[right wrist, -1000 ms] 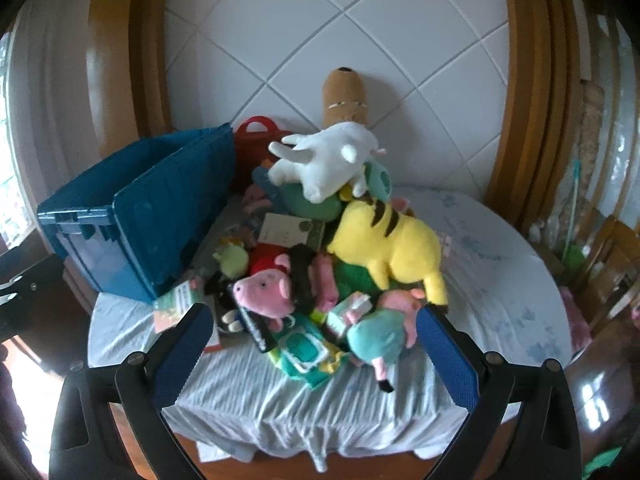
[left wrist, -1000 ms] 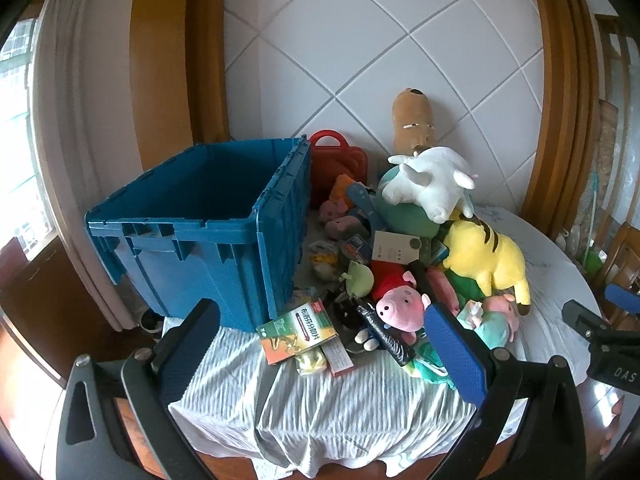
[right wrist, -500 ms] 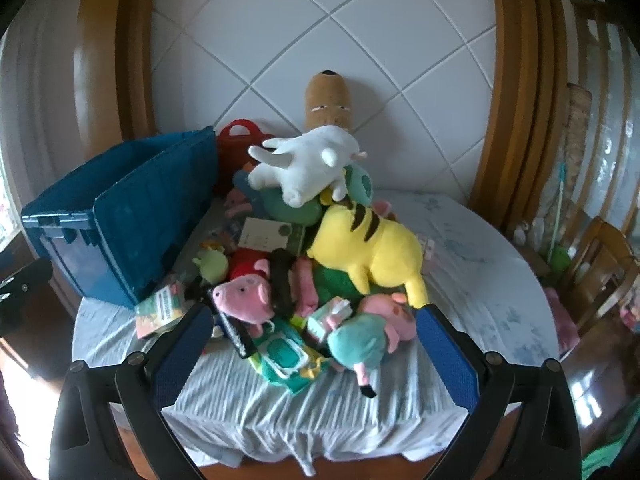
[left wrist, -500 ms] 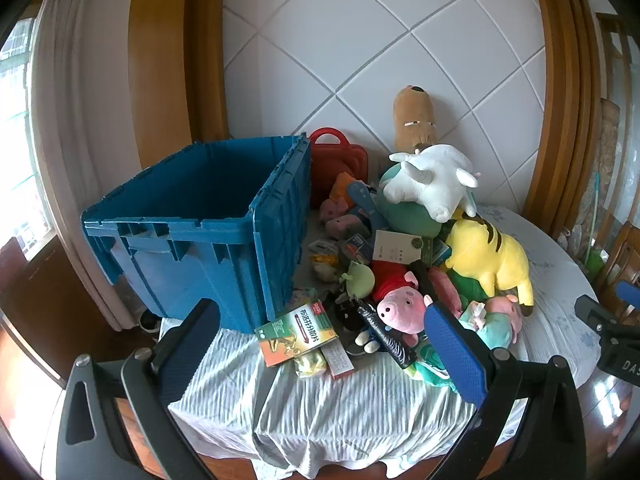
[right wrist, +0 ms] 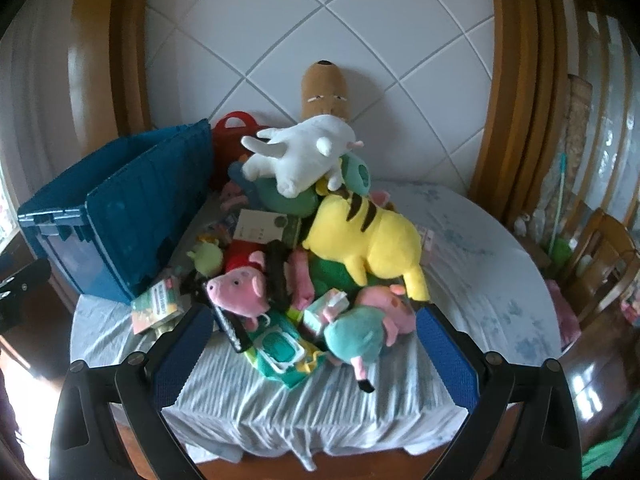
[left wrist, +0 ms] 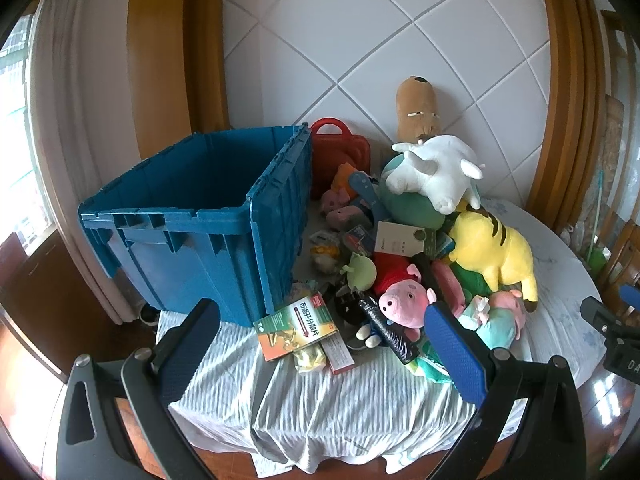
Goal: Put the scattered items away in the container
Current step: 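Move both tools toward the pile of toys on the table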
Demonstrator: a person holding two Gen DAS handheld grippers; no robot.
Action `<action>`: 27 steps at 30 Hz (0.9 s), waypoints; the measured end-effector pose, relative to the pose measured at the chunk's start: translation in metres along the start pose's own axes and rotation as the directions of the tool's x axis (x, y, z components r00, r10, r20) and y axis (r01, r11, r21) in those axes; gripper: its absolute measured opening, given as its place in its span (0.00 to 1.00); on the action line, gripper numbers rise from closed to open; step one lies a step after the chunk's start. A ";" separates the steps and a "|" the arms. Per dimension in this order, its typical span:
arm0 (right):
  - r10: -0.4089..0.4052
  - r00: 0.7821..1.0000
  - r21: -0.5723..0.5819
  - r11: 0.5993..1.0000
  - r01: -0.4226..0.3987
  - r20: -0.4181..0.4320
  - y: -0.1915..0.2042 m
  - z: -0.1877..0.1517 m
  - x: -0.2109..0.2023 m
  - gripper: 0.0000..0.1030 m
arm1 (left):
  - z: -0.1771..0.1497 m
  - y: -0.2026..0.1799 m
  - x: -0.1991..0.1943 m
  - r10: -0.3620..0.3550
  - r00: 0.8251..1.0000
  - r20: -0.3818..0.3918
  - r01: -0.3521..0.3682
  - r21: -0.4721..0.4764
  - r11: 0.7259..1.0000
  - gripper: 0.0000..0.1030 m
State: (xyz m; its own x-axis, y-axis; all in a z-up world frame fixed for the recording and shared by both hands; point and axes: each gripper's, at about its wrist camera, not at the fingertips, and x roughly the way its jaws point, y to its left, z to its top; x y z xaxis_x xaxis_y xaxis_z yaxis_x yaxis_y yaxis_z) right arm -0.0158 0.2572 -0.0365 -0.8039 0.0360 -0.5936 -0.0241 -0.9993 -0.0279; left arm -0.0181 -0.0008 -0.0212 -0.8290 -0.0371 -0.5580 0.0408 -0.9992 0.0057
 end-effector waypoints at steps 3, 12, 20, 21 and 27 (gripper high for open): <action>0.004 1.000 0.001 1.000 -0.004 -0.006 -0.004 0.000 0.003 1.00 | -0.001 -0.002 0.003 0.003 1.000 -0.009 -0.003 0.003 1.000 1.00; 0.015 1.000 -0.017 1.000 -0.015 0.004 -0.018 -0.001 0.011 1.00 | -0.003 -0.011 0.012 0.019 0.999 -0.033 -0.019 -0.002 1.000 1.00; 0.070 0.997 -0.001 0.998 -0.070 0.023 -0.043 -0.003 0.019 1.00 | -0.005 -0.028 0.020 0.020 0.998 -0.054 -0.020 -0.002 1.000 1.00; 0.075 0.997 0.003 0.997 -0.075 0.017 -0.048 -0.005 0.023 1.00 | -0.005 -0.031 0.021 0.021 0.998 -0.059 -0.021 0.000 1.000 1.00; 0.112 0.992 0.011 0.994 -0.112 -0.065 -0.070 -0.016 0.053 1.00 | -0.013 -0.046 0.040 0.049 0.994 -0.098 -0.049 0.006 0.999 1.00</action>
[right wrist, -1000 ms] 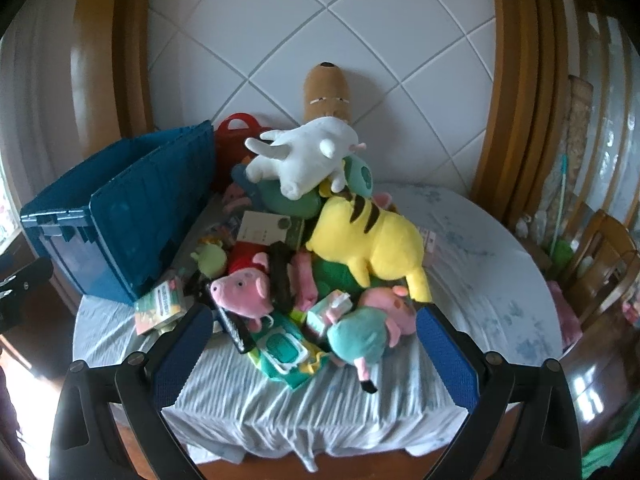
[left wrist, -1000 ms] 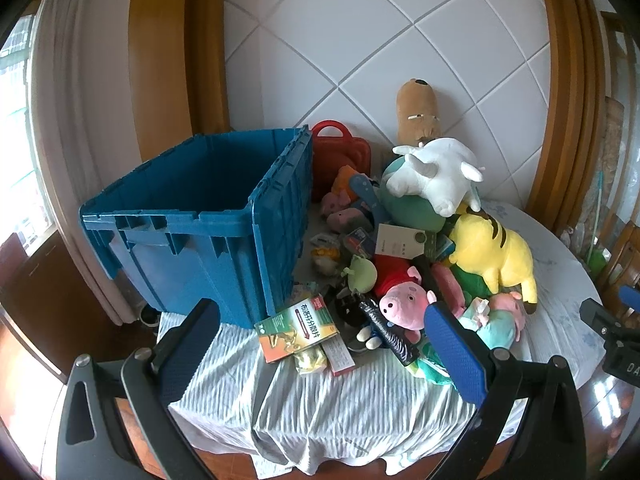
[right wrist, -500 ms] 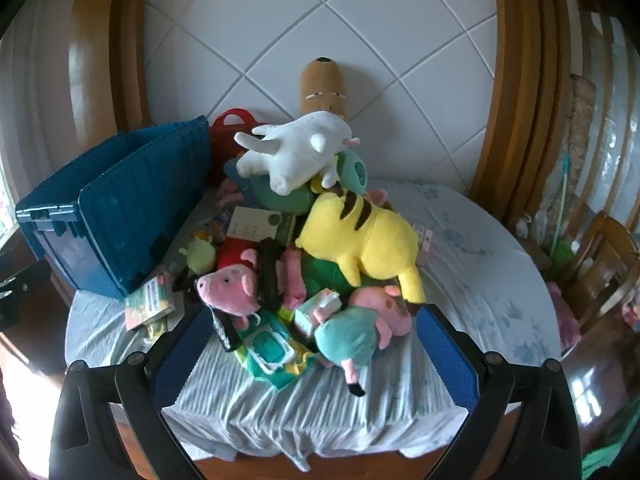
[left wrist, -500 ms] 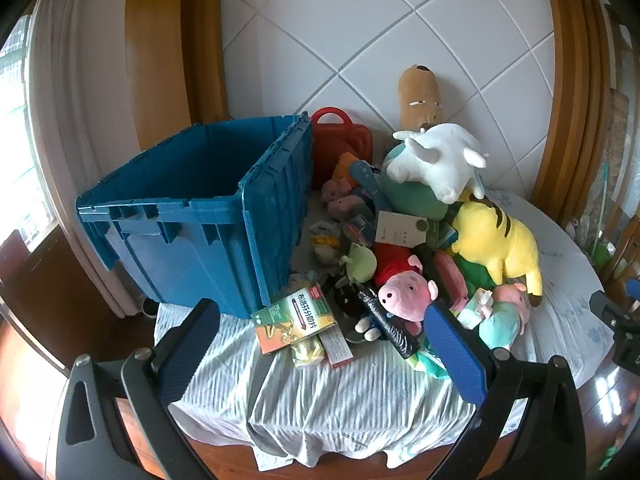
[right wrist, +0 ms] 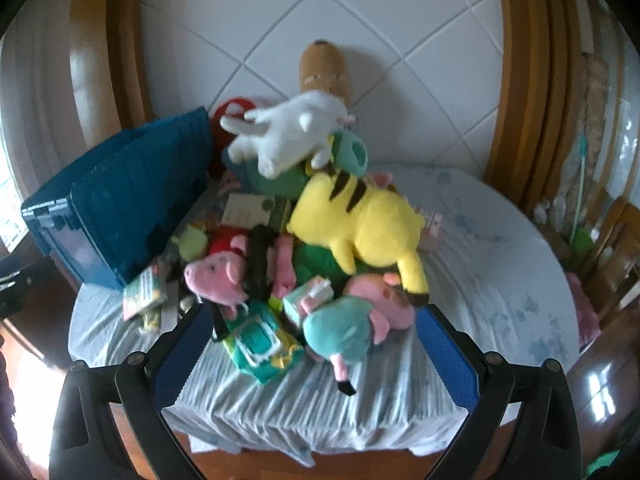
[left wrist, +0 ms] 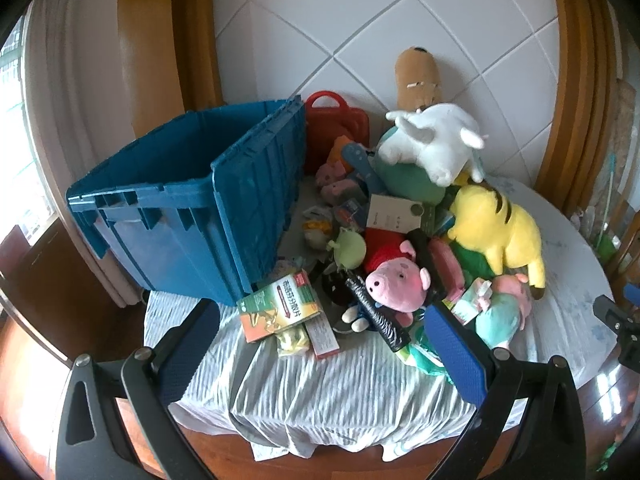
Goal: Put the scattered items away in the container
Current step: 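Move both tools toward the pile of toys on the table, then grasp the pink pig plush with the right tool while the left grasps the green wipes pack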
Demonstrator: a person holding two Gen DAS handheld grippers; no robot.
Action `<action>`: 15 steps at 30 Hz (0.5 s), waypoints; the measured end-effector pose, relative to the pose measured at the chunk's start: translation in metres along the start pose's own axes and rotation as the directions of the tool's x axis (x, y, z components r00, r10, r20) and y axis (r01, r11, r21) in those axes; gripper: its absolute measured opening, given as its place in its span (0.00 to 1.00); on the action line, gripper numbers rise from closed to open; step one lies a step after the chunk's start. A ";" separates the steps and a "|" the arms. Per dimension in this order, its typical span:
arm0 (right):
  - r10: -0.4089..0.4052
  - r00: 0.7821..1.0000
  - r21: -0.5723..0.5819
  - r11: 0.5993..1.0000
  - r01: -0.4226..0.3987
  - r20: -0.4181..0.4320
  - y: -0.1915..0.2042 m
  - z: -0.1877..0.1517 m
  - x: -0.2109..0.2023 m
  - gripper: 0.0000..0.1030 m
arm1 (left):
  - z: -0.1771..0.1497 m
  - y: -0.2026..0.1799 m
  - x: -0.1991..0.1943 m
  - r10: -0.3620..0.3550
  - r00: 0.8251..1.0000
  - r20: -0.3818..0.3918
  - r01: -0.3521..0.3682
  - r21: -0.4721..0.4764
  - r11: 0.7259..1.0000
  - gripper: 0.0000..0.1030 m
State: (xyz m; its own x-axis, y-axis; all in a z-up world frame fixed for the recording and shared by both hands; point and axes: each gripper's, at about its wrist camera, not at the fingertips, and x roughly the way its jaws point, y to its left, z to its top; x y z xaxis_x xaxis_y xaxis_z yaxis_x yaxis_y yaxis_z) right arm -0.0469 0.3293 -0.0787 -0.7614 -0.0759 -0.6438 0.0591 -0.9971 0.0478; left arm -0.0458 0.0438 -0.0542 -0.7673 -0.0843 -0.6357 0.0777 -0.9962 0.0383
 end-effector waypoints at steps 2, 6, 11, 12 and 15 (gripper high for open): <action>0.012 0.999 0.000 1.000 -0.012 -0.036 -0.007 -0.004 0.014 1.00 | -0.004 -0.003 0.013 0.011 1.000 -0.029 -0.011 0.001 1.000 1.00; 0.020 0.994 0.036 0.999 -0.016 -0.109 -0.022 -0.012 0.044 1.00 | -0.008 -0.003 0.041 -0.003 0.997 -0.078 0.002 -0.006 1.000 1.00; -0.011 0.984 0.073 0.997 0.024 -0.181 -0.036 -0.016 0.079 1.00 | -0.004 -0.009 0.090 -0.051 0.990 -0.134 0.053 0.009 0.999 1.00; -0.019 0.982 0.085 0.996 0.036 -0.190 -0.039 -0.016 0.086 1.00 | -0.003 -0.012 0.098 -0.058 0.988 -0.141 0.061 0.017 0.998 1.00; -0.042 0.970 0.105 0.992 0.069 -0.241 -0.045 -0.016 0.111 1.00 | 0.002 -0.027 0.133 -0.088 0.979 -0.182 0.100 0.063 0.993 1.00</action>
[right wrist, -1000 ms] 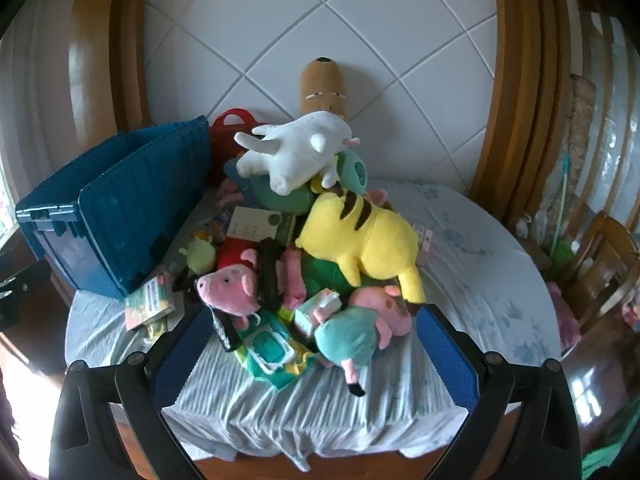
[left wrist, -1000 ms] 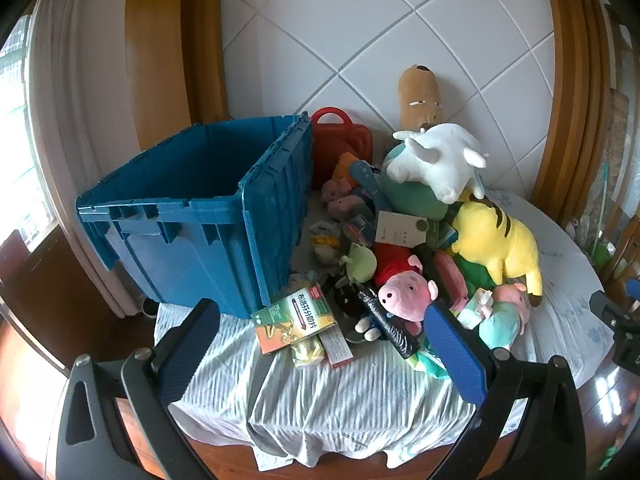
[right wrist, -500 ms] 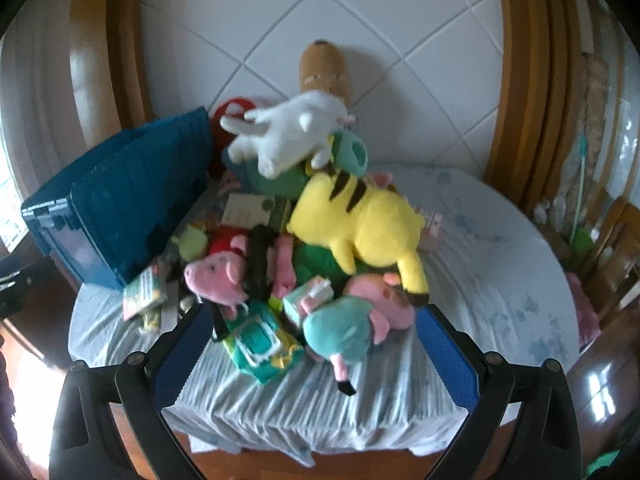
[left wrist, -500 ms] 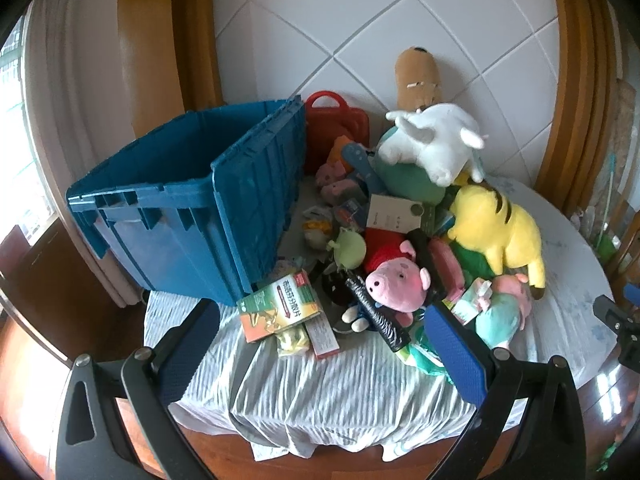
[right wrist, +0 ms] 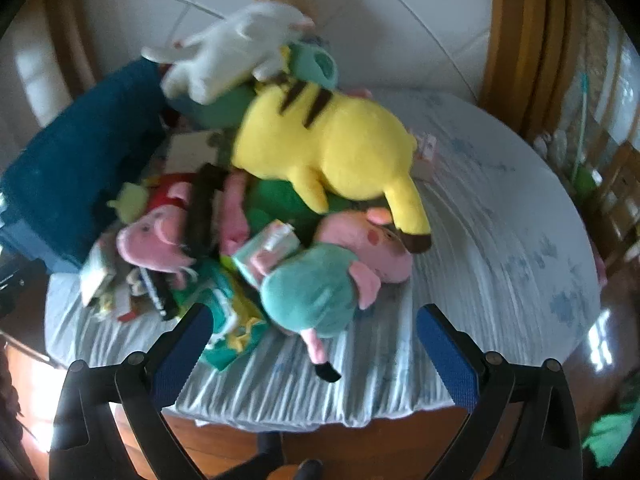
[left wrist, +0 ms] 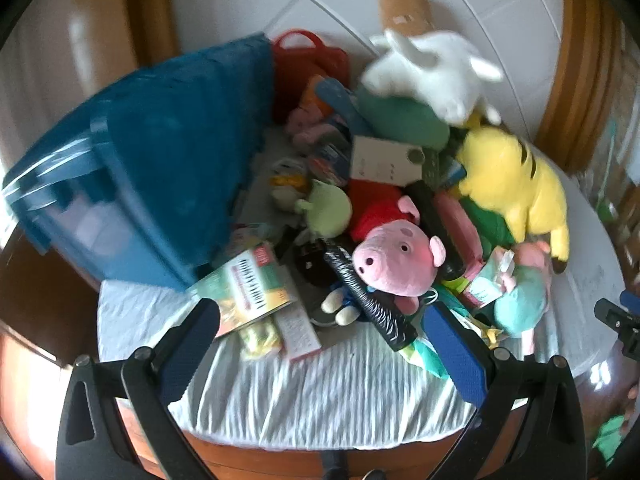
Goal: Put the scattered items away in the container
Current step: 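Grasp the pink pig plush with the right tool while the left grasps the green wipes pack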
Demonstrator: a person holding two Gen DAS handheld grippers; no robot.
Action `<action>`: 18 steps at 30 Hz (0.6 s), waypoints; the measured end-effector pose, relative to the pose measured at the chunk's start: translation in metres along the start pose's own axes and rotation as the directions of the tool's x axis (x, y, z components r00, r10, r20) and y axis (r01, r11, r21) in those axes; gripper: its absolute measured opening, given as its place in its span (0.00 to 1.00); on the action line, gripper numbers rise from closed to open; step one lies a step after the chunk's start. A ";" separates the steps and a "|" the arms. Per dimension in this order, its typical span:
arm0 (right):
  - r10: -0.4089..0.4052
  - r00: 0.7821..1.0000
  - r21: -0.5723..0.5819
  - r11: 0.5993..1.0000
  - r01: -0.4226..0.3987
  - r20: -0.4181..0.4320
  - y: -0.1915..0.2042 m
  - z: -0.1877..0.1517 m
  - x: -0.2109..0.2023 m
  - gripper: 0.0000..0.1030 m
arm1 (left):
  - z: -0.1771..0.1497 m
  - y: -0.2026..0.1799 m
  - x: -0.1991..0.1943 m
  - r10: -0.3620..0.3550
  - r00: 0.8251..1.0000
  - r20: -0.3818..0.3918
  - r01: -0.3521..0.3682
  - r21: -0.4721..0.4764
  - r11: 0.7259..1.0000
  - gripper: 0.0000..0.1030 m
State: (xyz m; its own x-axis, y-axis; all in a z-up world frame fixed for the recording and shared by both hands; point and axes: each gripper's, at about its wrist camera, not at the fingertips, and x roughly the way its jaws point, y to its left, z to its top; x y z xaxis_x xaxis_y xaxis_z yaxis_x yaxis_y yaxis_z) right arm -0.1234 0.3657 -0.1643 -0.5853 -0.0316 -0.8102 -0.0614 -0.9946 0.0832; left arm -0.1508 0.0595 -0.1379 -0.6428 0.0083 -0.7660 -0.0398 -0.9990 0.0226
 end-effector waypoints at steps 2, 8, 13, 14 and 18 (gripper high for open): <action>-0.018 0.999 0.015 1.000 0.018 -0.032 -0.001 0.003 0.016 1.00 | 0.006 -0.008 0.020 -0.029 0.999 -0.027 0.029 0.032 0.999 1.00; -0.043 0.994 0.073 0.996 0.050 -0.099 -0.005 0.004 0.054 1.00 | 0.021 -0.032 0.071 -0.074 0.994 -0.085 0.085 0.124 0.989 1.00; -0.043 0.990 0.141 0.988 0.063 -0.138 -0.028 -0.001 0.068 1.00 | 0.018 -0.057 0.091 -0.122 0.985 -0.123 0.140 0.150 0.979 1.00; -0.037 0.990 0.150 0.987 0.058 -0.140 -0.033 -0.001 0.070 1.00 | 0.016 -0.062 0.094 -0.120 0.985 -0.125 0.138 0.153 0.978 1.00; 0.004 0.989 0.146 0.989 0.018 -0.147 -0.049 0.003 0.077 1.00 | 0.004 -0.078 0.105 -0.107 0.982 -0.155 0.127 0.127 0.984 1.00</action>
State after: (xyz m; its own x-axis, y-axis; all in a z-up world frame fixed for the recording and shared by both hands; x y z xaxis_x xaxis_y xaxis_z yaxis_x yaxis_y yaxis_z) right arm -0.1679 0.4123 -0.2293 -0.4602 -0.0498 -0.8864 -0.1890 -0.9700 0.1526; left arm -0.2184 0.1381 -0.2175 -0.5084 0.1076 -0.8543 -0.2180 -0.9759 0.0068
